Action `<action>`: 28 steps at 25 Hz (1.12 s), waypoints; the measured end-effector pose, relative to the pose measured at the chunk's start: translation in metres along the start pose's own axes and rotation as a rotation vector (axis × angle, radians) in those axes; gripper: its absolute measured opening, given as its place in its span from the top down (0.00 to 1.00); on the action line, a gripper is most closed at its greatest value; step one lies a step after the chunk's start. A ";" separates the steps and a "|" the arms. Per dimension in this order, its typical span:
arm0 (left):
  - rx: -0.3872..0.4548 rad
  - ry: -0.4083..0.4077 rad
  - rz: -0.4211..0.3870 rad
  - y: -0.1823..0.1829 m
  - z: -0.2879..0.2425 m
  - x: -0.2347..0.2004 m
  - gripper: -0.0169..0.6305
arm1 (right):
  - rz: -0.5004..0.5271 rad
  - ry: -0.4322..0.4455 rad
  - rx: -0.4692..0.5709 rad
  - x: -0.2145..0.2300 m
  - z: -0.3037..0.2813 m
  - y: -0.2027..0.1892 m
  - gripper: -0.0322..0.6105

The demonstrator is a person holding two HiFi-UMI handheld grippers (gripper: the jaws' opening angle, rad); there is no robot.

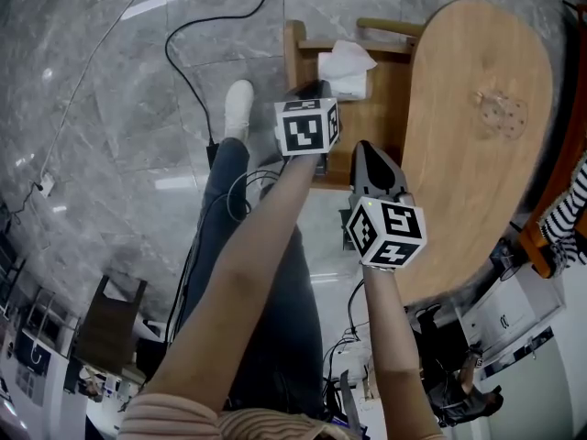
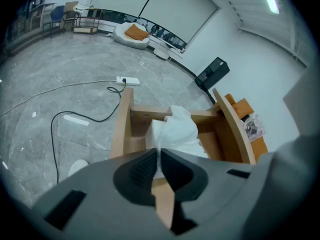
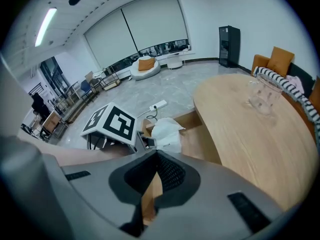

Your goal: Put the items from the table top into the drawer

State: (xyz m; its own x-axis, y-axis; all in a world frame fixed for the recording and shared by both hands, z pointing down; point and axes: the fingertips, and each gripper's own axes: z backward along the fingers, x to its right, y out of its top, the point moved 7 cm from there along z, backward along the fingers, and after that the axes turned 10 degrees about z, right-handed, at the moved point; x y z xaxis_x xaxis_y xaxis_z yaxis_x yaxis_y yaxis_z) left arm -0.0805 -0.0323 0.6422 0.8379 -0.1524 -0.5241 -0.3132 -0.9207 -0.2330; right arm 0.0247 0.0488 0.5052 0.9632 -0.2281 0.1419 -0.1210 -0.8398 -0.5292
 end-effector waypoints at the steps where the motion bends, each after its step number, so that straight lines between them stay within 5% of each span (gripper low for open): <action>1: -0.003 0.009 -0.015 0.001 -0.001 0.001 0.92 | 0.001 0.002 -0.004 0.000 0.000 -0.001 0.94; 21: -0.072 0.159 -0.121 -0.011 -0.011 0.011 0.92 | -0.007 -0.008 -0.032 0.007 0.002 -0.014 0.94; 28: -0.079 0.183 -0.148 -0.015 -0.012 0.015 0.84 | -0.019 -0.013 -0.033 0.010 0.005 -0.017 0.94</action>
State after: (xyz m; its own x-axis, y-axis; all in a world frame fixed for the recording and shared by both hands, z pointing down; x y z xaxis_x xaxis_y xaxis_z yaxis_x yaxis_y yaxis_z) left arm -0.0575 -0.0256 0.6479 0.9415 -0.0695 -0.3299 -0.1508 -0.9620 -0.2277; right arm 0.0378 0.0636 0.5112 0.9685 -0.2054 0.1406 -0.1100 -0.8598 -0.4987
